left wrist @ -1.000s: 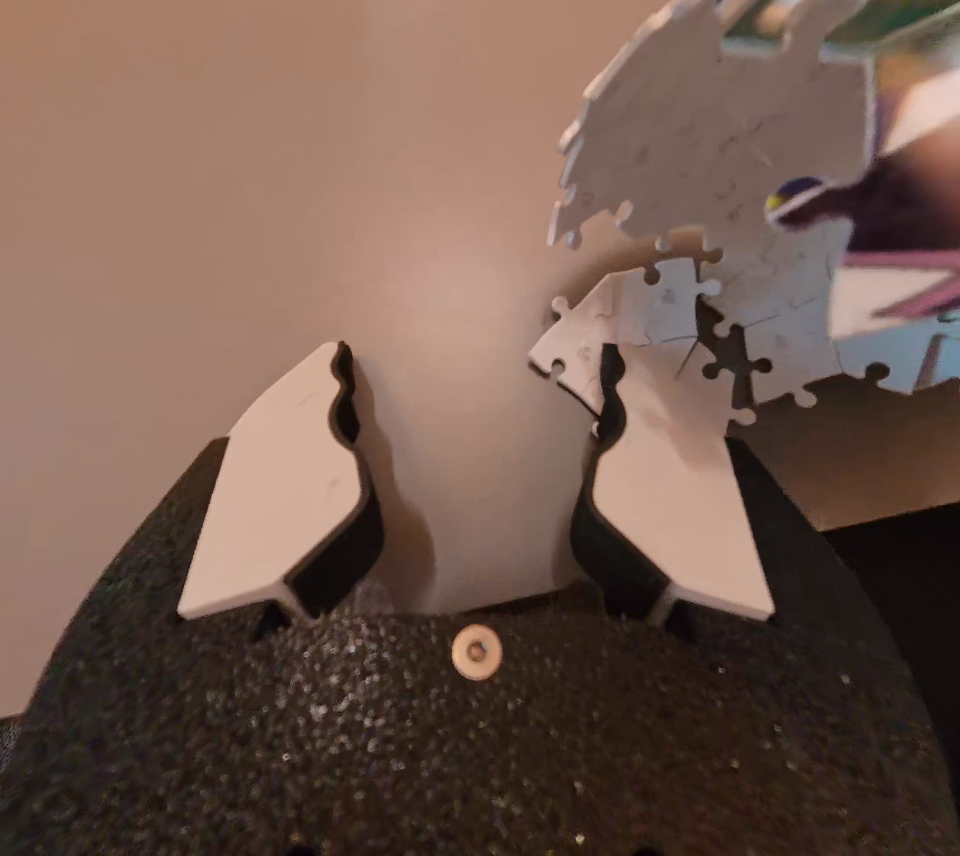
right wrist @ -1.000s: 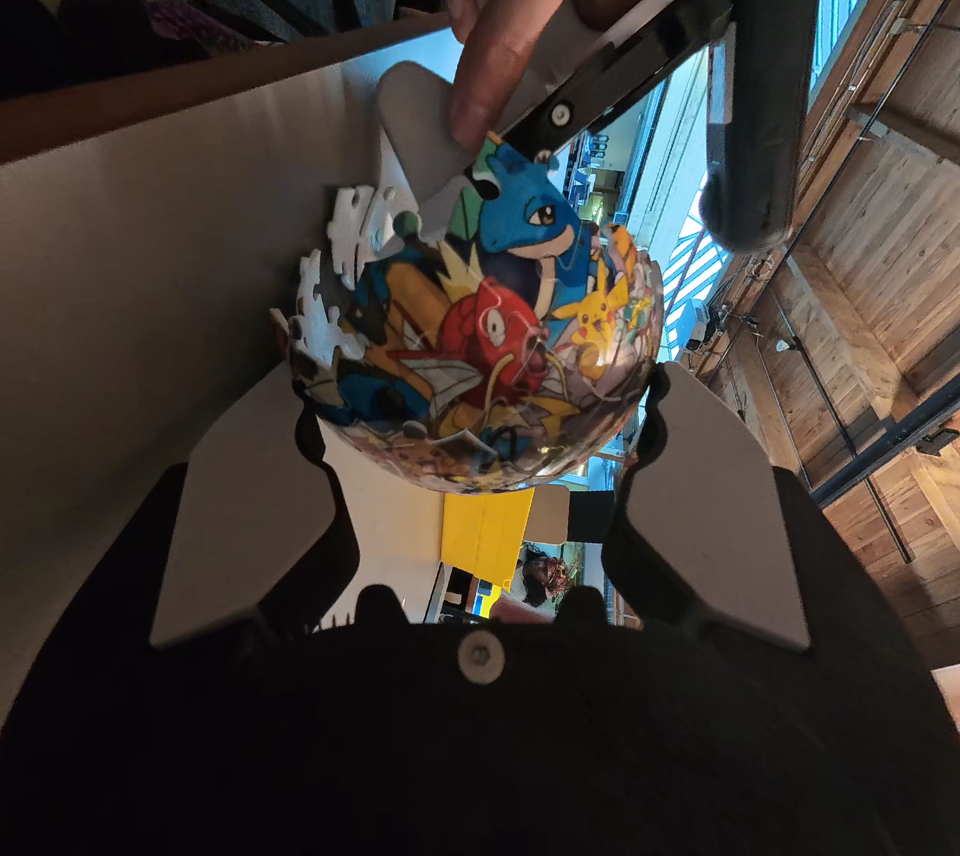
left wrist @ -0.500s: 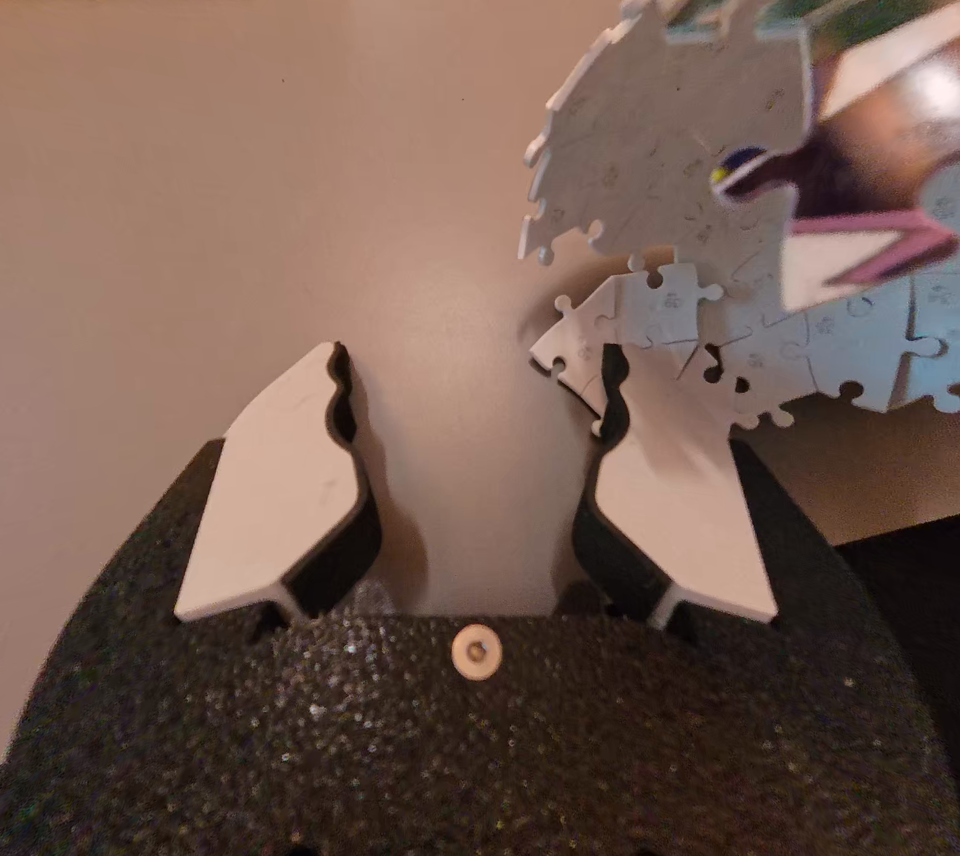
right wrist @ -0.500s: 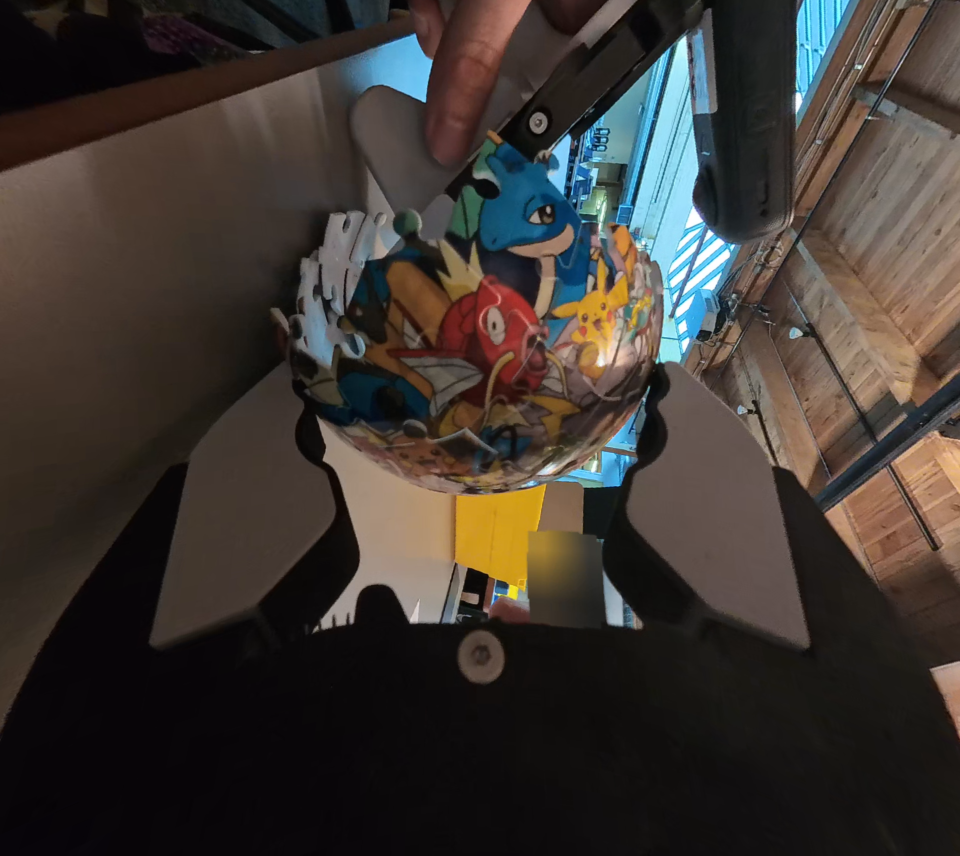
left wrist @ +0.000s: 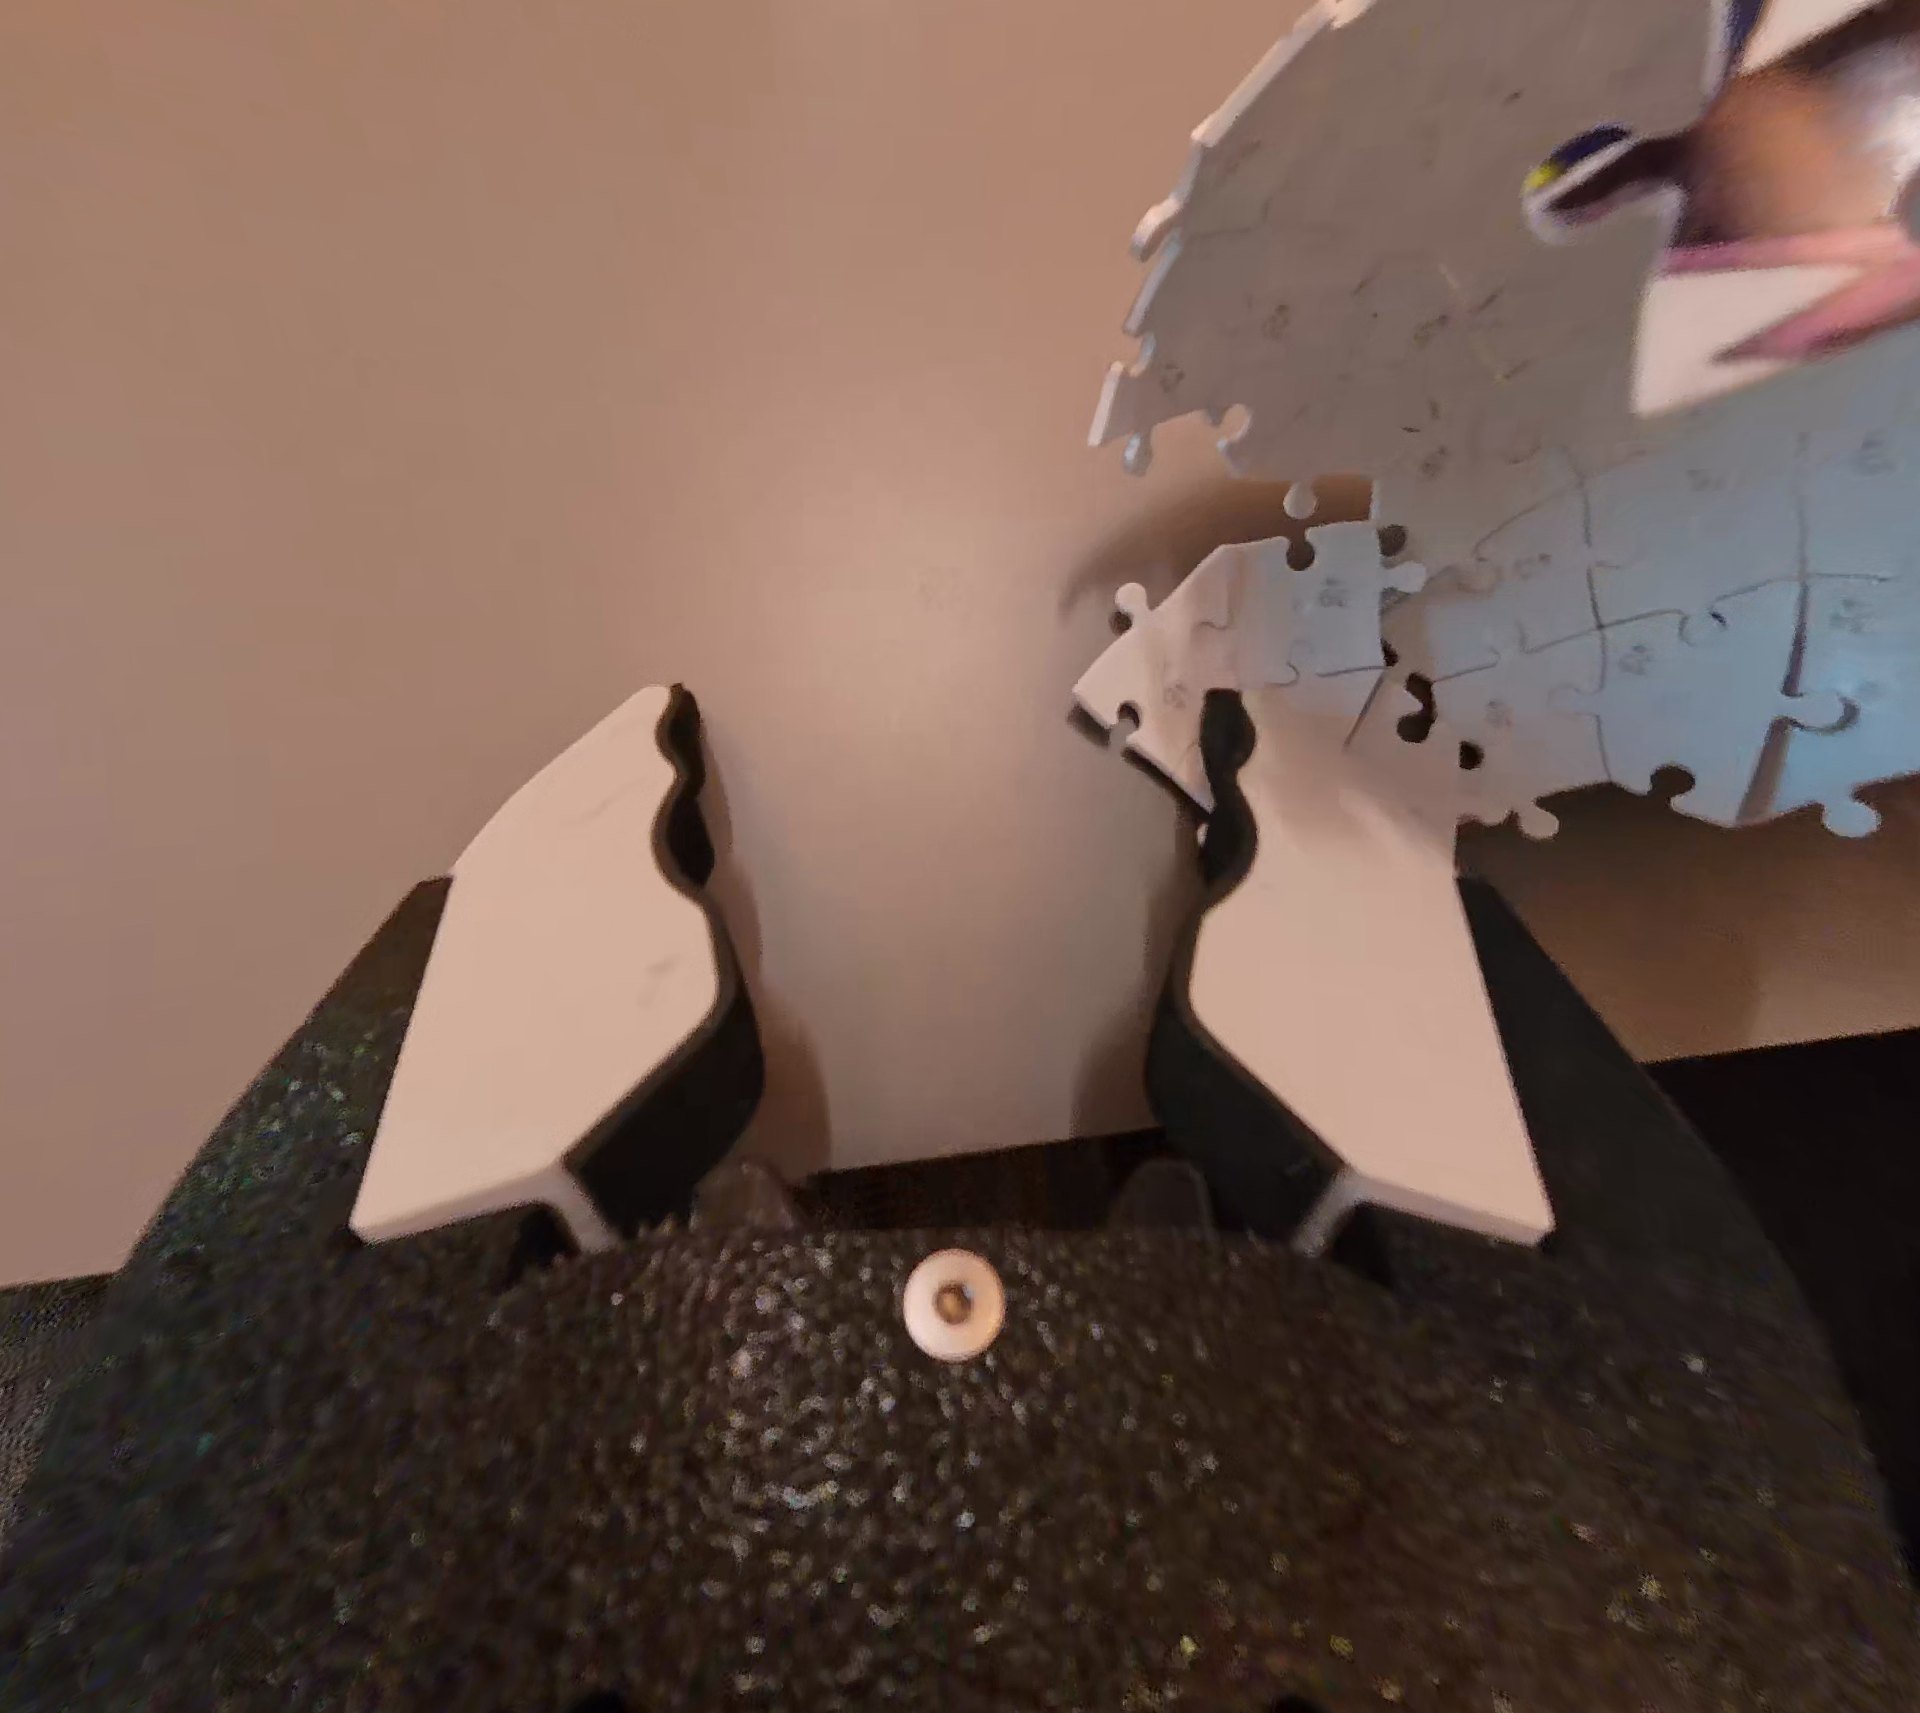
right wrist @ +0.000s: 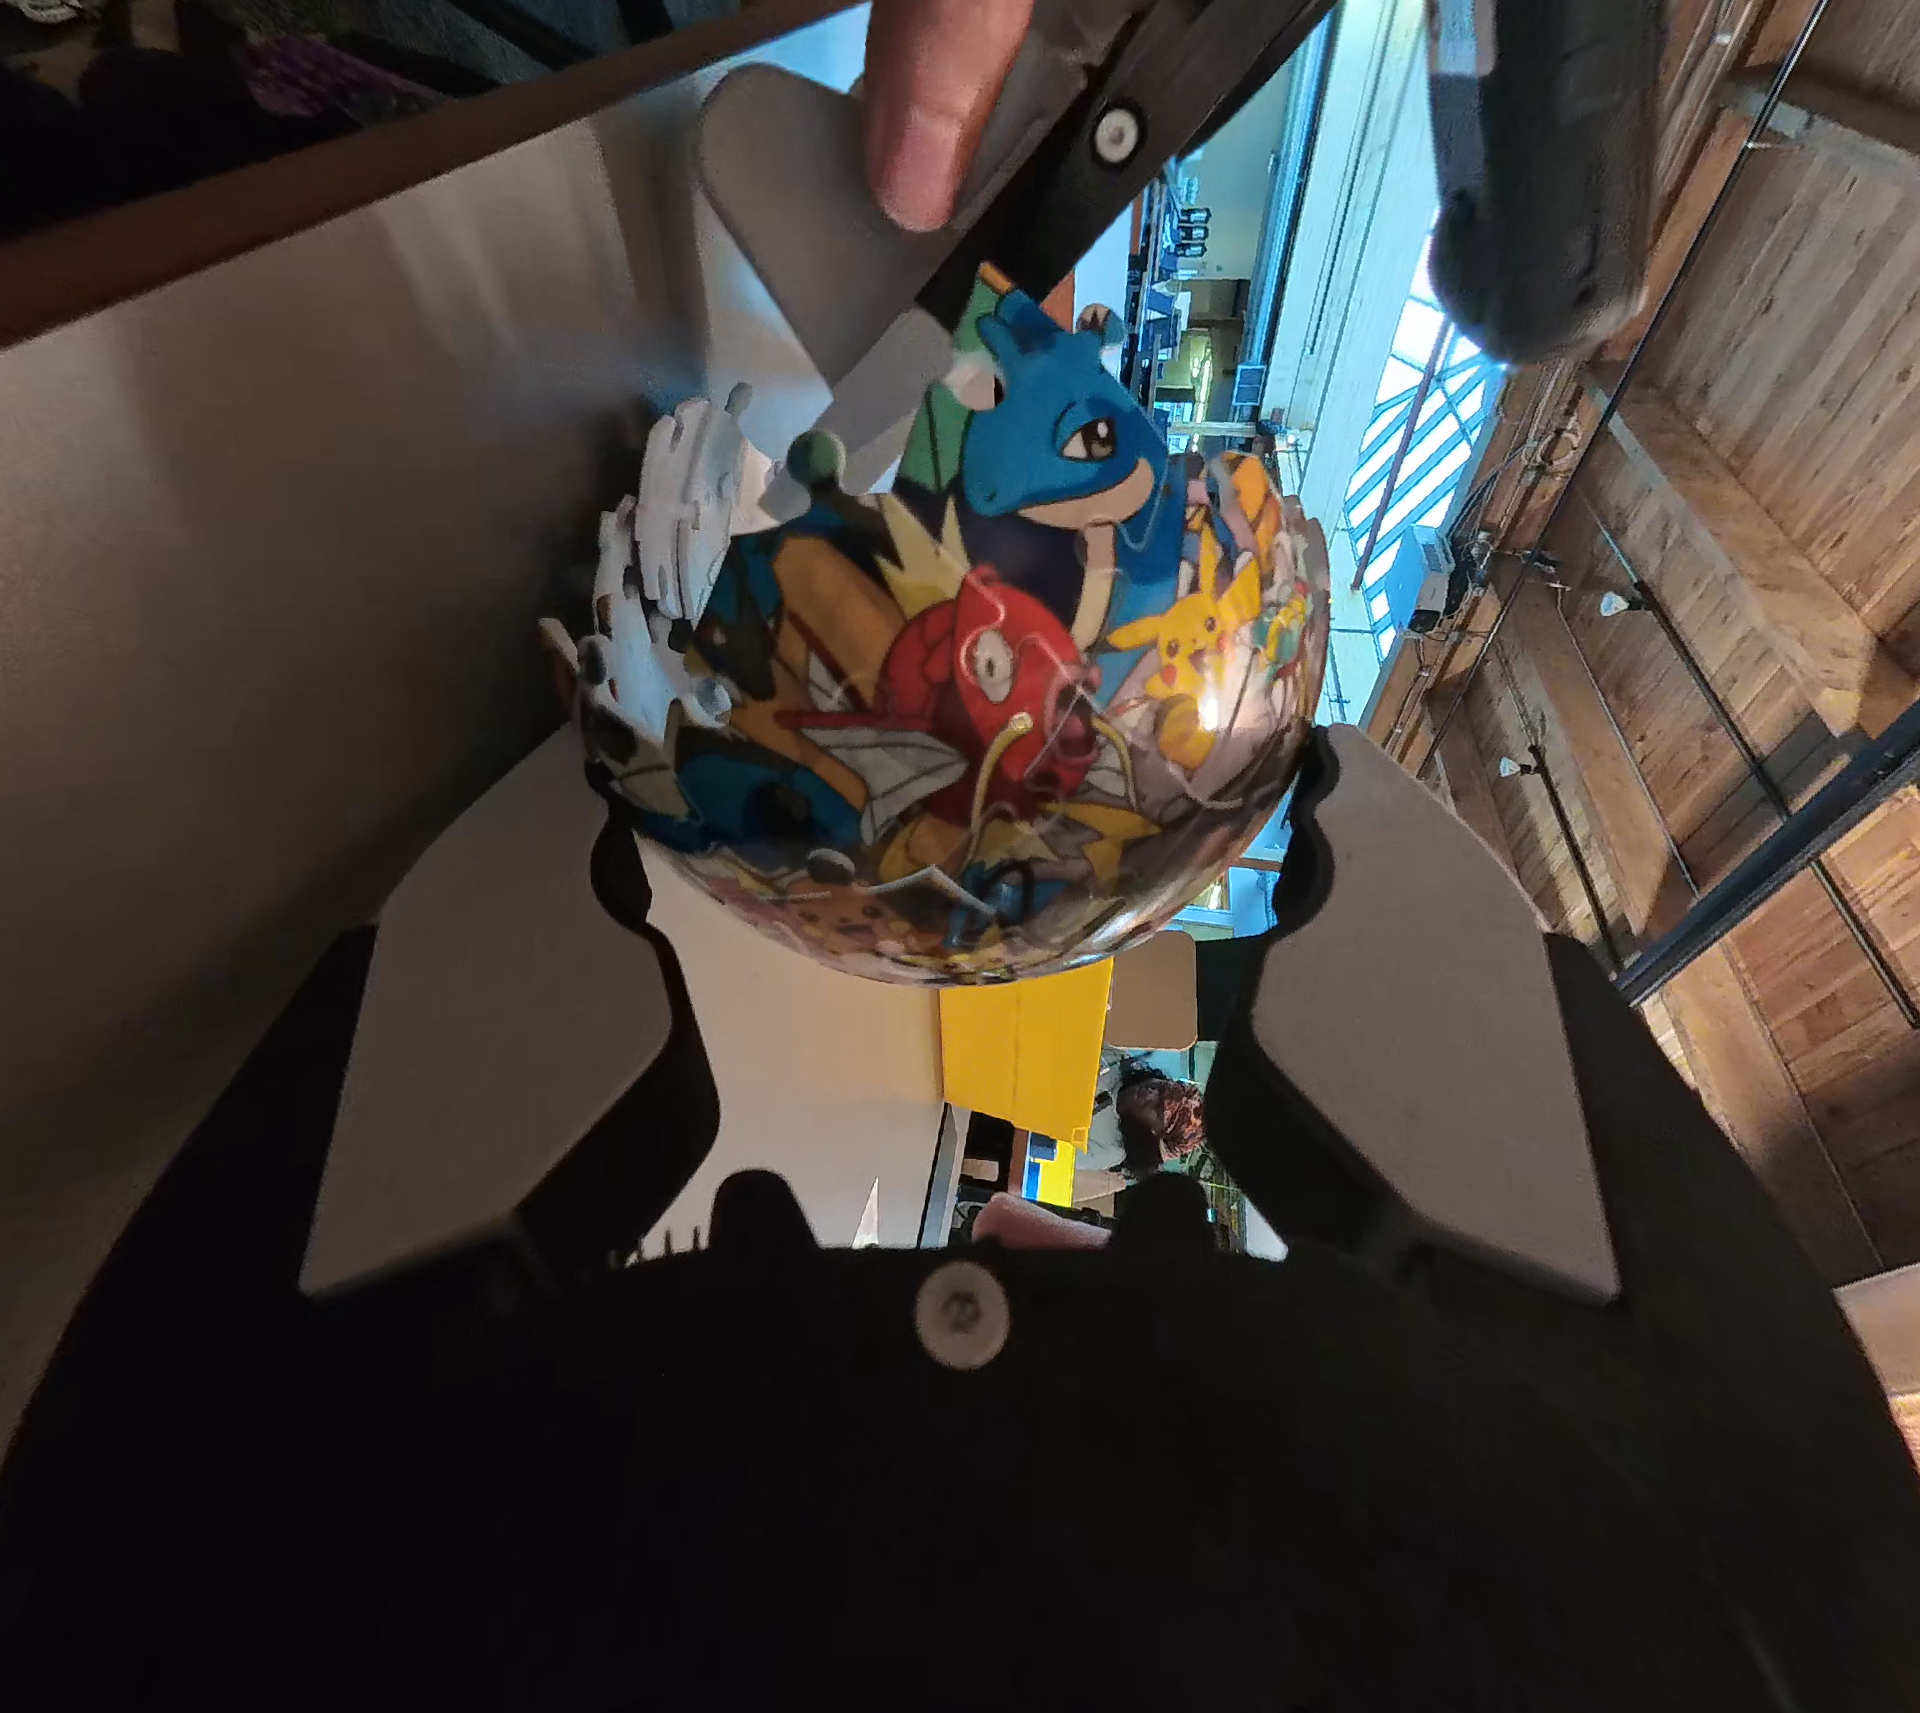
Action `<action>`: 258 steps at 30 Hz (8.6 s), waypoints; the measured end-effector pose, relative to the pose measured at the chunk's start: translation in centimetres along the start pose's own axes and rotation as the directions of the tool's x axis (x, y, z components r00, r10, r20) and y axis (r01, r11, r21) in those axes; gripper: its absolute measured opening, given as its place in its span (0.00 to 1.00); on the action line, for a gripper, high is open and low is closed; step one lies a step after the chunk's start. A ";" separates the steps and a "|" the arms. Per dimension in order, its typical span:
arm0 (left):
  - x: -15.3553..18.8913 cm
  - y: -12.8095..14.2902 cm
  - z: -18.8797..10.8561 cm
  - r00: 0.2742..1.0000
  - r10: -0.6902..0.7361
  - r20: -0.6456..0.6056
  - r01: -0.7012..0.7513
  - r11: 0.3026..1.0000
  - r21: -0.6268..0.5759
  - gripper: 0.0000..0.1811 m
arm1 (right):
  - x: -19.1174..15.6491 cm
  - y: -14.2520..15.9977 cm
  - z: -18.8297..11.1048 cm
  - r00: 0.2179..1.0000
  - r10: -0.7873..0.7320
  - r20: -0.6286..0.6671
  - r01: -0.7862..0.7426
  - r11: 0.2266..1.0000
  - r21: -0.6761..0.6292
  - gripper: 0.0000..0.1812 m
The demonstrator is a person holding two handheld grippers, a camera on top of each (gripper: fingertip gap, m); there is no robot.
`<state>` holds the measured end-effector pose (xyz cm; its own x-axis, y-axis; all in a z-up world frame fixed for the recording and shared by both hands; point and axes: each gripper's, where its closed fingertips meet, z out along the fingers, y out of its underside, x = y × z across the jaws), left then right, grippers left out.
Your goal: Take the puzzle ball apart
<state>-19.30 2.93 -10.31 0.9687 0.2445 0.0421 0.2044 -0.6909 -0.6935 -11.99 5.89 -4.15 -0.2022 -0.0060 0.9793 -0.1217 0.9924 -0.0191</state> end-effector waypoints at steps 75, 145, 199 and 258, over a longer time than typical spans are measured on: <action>1.2 -1.7 1.6 0.997 0.041 0.066 -0.045 0.997 0.064 0.46 | -0.1 0.0 0.0 1.000 -0.006 -0.022 0.005 0.999 -0.048 0.66; 2.5 -2.6 1.0 0.993 0.004 -0.114 0.010 0.992 0.123 0.43 | -0.1 -0.1 0.0 0.999 -0.036 -0.026 0.034 0.998 -0.055 0.66; 1.0 -2.7 2.7 0.998 -0.002 0.069 -0.003 0.997 0.079 0.50 | -0.2 1.3 0.3 0.990 0.142 -0.006 -0.142 0.988 -0.054 0.66; 1.4 -3.9 3.6 0.972 0.234 -0.035 -0.232 0.971 0.061 0.61 | -0.4 0.9 -0.2 0.996 0.092 -0.009 -0.092 0.995 -0.040 0.65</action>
<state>-19.23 8.41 -10.08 0.9940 0.0515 -0.0961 -0.0347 -0.6862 -0.7266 -11.85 6.82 -4.49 -0.2042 0.0863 0.9751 -0.0635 0.9928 -0.1012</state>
